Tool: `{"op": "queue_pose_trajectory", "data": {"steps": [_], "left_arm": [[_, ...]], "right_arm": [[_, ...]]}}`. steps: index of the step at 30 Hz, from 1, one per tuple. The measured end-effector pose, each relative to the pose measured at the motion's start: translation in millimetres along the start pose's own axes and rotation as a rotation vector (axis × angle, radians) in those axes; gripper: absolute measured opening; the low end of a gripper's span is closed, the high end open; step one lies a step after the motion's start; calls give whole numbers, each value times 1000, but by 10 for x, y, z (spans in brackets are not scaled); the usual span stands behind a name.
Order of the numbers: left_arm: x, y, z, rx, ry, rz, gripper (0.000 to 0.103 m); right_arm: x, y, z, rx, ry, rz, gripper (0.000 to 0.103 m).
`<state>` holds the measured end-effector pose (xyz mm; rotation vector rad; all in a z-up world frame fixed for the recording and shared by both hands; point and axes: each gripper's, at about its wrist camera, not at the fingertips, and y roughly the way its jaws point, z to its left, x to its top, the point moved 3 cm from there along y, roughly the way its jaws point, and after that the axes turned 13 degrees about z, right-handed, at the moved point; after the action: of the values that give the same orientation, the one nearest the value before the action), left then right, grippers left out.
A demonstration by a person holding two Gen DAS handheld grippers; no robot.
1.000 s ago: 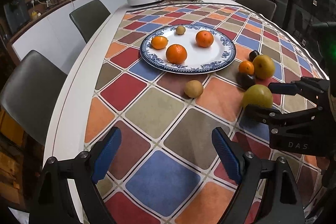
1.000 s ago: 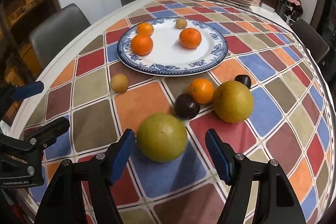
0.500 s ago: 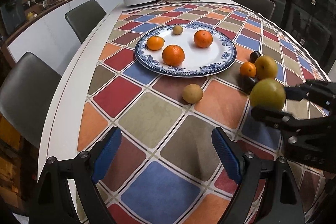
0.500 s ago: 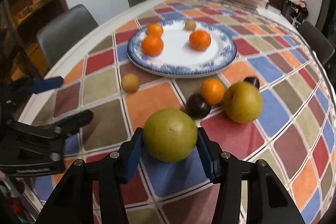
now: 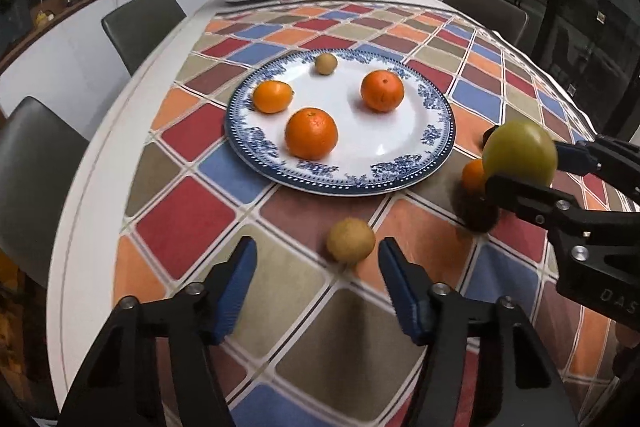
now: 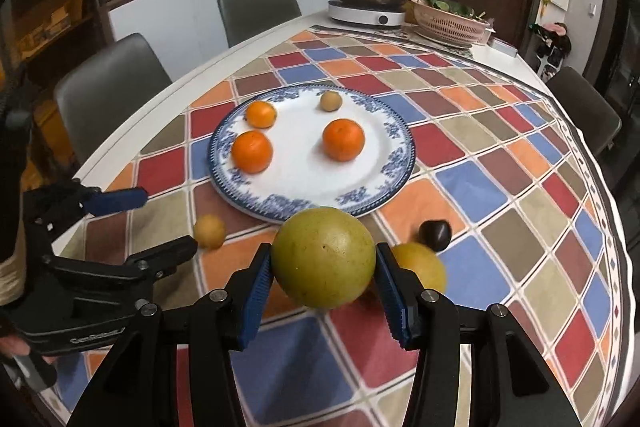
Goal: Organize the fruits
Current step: 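Lift the pomelo toward the plate while the left tool grasps a small brown fruit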
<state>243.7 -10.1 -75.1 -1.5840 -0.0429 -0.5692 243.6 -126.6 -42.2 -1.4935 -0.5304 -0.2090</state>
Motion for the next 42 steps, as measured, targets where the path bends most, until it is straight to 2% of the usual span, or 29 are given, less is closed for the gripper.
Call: {"op": "queue_pose_trajectory", "data": {"steps": [5, 11, 19, 25, 35, 42], "left_arm": [[71, 164, -80, -8, -2, 33, 50], [86, 209, -127, -27, -2, 41, 30], [113, 43, -111, -32, -3, 8, 30], [247, -139, -73, -28, -4, -37, 30], [668, -182, -19, -1, 5, -73, 30], [994, -30, 50, -4, -10, -55, 30]], "right_arm": [[71, 16, -59, -2, 1, -3, 51], [76, 22, -77, 9, -2, -2, 51], [88, 34, -116, 38, 9, 4, 51], [191, 48, -174, 58, 3, 12, 51], [503, 221, -284, 67, -62, 50, 51], [687, 402, -331, 101, -72, 85, 51]]}}
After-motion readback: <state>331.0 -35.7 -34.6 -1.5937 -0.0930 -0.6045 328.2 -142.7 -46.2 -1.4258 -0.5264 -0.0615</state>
